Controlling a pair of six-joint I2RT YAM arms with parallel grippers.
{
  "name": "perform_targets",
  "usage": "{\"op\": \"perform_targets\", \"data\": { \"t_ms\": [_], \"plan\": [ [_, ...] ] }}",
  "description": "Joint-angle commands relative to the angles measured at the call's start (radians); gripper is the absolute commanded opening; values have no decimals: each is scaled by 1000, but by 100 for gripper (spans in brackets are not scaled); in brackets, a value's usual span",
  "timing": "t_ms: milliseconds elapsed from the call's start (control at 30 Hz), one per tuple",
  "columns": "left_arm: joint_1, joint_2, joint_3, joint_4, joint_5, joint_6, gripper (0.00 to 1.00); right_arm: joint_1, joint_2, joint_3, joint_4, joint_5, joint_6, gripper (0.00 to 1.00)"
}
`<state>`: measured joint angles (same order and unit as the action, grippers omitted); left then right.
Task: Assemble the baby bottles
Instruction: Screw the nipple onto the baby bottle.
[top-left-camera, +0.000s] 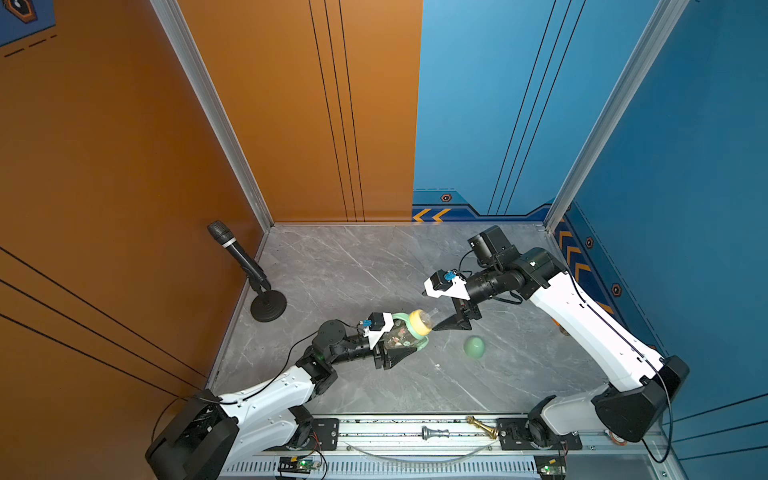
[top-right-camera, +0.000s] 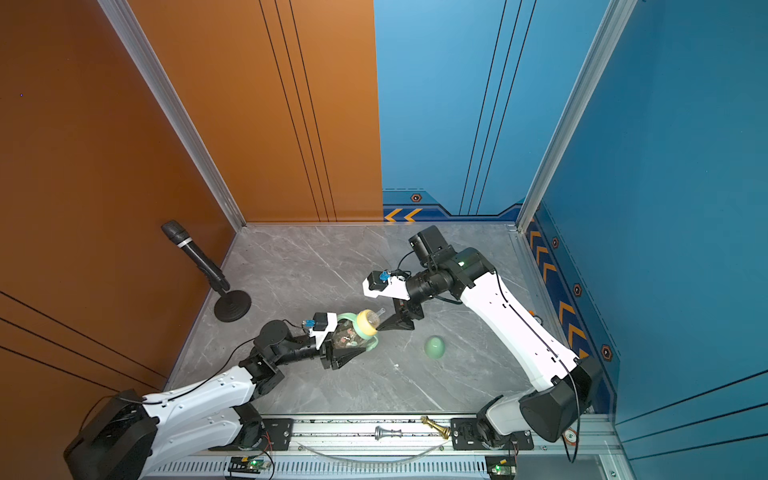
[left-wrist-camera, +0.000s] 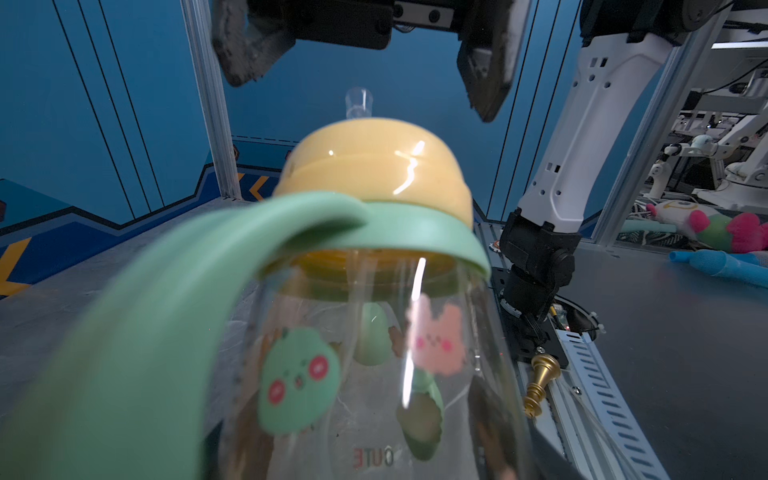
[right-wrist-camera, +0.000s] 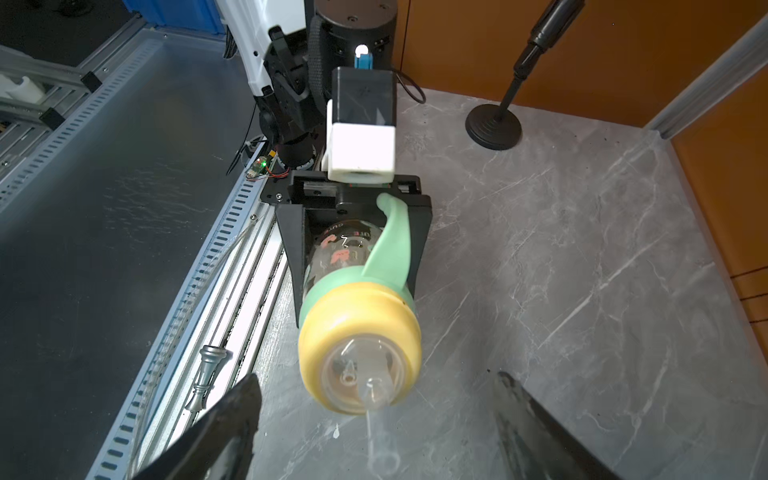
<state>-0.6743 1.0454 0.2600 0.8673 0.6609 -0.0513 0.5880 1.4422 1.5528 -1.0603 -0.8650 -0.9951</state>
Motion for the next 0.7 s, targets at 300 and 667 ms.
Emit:
{"op": "perform_targets", "data": {
  "t_ms": [300,667],
  "plan": [
    [6,-10,33,43,63,-21,0,68,73,33,-104,-19,-74,87],
    [5,-11,38,42,62,-17,0,94,96,20,-125,28,-63,71]
  ]
}}
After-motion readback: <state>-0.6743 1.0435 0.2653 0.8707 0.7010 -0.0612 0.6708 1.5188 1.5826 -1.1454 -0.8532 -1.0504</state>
